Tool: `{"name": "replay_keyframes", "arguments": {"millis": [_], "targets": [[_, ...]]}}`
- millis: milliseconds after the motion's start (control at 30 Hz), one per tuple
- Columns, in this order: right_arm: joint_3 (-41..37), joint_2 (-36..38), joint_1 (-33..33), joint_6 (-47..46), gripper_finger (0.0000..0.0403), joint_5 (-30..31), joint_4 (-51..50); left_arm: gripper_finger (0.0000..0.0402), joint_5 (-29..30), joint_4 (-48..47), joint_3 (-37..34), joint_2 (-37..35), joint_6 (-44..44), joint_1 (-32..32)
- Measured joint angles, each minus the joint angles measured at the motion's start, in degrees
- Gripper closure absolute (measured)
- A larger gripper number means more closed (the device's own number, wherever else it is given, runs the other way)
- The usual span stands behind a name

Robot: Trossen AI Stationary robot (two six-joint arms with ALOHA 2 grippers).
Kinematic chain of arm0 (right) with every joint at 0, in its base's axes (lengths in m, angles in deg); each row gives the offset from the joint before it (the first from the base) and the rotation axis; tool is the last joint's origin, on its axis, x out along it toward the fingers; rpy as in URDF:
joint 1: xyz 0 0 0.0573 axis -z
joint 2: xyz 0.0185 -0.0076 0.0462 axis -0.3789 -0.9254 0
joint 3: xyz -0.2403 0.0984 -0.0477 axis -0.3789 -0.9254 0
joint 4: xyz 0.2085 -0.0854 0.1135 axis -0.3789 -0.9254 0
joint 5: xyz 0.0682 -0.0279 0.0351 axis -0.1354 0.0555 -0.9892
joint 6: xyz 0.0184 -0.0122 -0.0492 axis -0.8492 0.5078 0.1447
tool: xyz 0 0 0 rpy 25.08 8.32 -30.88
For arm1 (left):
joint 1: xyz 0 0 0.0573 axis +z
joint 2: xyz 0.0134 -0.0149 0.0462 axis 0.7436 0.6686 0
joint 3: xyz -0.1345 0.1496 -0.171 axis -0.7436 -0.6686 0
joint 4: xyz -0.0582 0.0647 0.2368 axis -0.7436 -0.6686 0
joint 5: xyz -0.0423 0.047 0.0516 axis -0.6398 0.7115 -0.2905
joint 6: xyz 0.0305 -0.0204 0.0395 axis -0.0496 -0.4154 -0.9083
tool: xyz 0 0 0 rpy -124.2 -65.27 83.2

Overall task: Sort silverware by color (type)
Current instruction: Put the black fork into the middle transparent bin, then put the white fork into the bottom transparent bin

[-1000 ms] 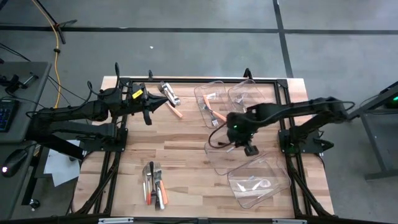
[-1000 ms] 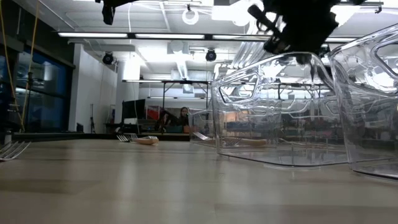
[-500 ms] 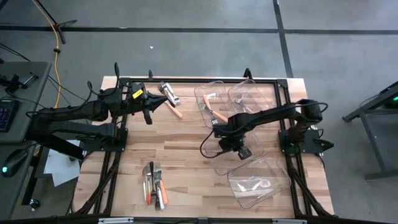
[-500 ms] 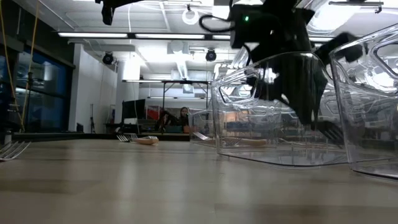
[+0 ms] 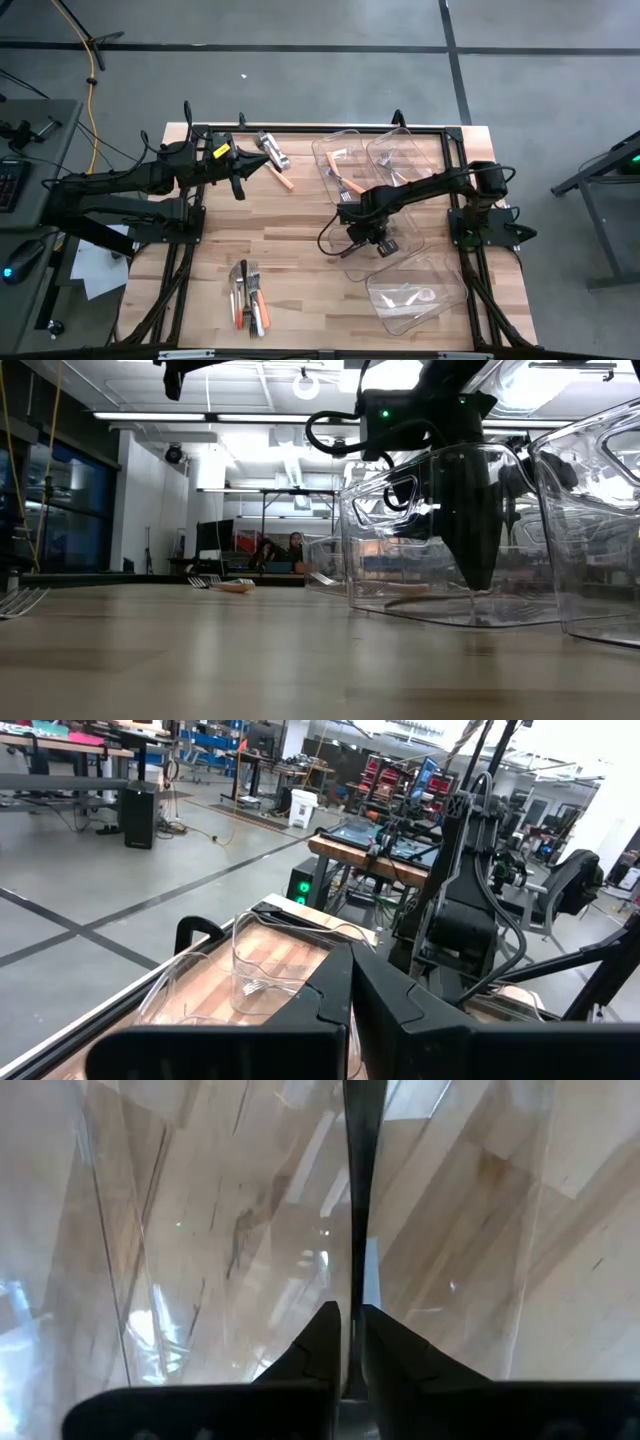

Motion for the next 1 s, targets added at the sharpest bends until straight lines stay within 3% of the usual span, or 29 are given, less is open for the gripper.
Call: {"name": "replay_keyframes", "arguments": {"millis": [1000], "targets": [[0.0,0.7,0.0,-4.5,0.0373,-2.2,-2.4,0.0401,0.0,0.0,0.0,0.0,0.3,0.0]]}}
